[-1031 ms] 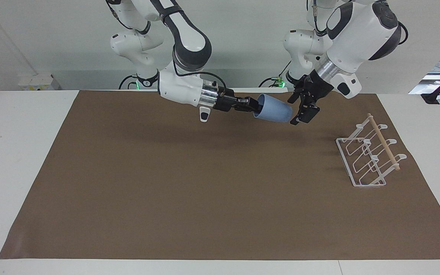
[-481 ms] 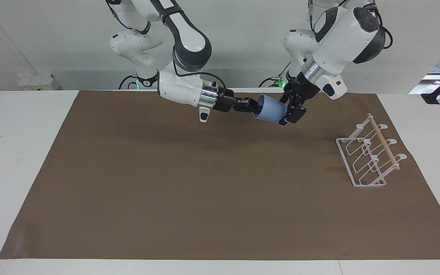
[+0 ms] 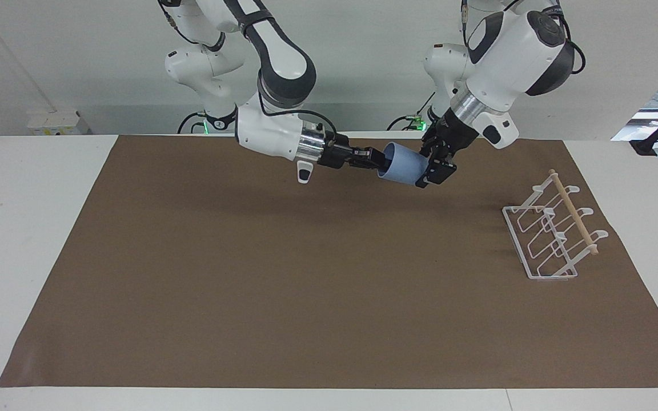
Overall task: Hang cup on cup holder
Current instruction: 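Grasp the cup's open end with the left gripper while the right gripper holds it, then open the right gripper and withdraw it while the left gripper holds the cup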
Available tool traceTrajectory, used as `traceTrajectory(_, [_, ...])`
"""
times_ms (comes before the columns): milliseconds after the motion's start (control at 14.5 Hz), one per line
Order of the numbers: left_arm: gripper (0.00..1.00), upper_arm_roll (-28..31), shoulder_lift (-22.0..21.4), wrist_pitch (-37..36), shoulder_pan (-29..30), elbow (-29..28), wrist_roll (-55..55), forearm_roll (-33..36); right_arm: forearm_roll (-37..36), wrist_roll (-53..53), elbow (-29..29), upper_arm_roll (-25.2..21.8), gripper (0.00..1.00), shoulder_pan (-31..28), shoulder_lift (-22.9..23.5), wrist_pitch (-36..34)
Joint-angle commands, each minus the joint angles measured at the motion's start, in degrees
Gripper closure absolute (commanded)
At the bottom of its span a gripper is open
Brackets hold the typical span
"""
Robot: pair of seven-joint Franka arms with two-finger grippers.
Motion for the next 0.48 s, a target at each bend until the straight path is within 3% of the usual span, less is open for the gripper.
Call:
traceTrajectory(0, [1.00,0.70,-1.98,0.19,-0.47,-2.28,-0.92,0.40,-2.00,-0.15,0.59,0.28,0.01,0.94,0.26,3.89])
traceTrajectory(138, [1.00,0.96,-1.89,-0.61,-0.29,-1.93,-1.10,4.35,-5.07,-0.16,1.12,0.11,0.01,0.51,0.26,4.07])
traceTrajectory(412, [1.00,1.14,-1.80,-2.01,2.17,-2.02,-1.10,16.01,-19.65,-0.07,-0.02,-0.16,0.01,-5.19,-2.02,3.29])
